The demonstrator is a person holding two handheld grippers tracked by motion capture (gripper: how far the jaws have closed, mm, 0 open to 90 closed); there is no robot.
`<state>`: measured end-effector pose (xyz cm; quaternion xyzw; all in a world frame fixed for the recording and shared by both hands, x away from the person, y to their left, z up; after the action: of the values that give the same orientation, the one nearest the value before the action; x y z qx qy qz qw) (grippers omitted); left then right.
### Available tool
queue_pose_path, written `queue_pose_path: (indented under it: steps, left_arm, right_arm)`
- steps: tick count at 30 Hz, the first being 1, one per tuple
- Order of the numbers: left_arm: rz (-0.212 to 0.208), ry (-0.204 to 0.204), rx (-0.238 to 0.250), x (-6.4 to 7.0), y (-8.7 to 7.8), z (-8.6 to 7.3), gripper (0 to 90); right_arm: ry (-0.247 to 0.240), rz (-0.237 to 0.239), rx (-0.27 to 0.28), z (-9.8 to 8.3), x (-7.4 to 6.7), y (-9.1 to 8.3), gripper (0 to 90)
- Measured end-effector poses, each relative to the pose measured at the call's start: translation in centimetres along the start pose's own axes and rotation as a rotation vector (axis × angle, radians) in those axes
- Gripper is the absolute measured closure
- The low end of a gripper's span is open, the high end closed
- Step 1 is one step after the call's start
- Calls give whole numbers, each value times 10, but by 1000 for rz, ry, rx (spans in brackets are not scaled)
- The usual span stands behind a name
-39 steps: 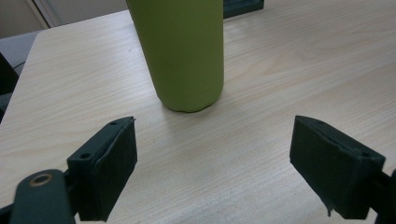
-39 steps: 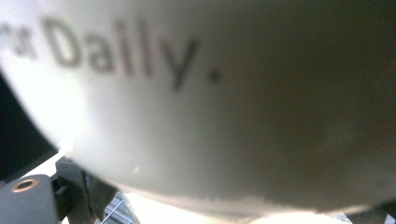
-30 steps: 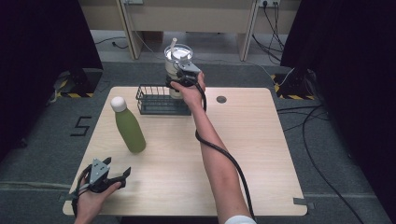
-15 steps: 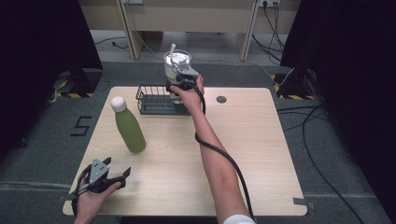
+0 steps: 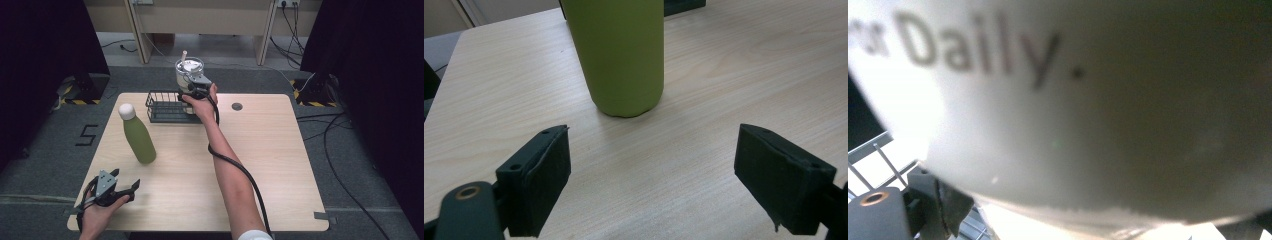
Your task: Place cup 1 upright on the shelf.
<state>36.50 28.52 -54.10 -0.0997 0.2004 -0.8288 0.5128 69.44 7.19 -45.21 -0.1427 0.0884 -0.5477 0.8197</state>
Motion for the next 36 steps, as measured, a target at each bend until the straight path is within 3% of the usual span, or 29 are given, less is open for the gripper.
queue_pose_path:
  steps: [12,21,36]
  left_arm:
    - [-3,4,-4,0,0,-1,144]
    - [1,1,-3,-2,-1,-1,144]
    - [5,5,-3,-2,-1,-1,143]
  right_arm:
    - [-11,6,23,-4,-4,2,60]
    - [-23,-16,41,-4,-3,2,32]
    - [-13,-5,49,-8,-1,-20,44]
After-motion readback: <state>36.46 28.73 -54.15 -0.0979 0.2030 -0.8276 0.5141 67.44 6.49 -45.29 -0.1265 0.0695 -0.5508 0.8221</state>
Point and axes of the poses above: each handheld gripper's, and its own axes: y roughly forward along the jaws, z roughly out of its top, x roughly to its right, the point moved 7 cm from there along y, roughly forward along the jaws, and after that the axes turned 5 degrees about -z, right-handed, at the moved point
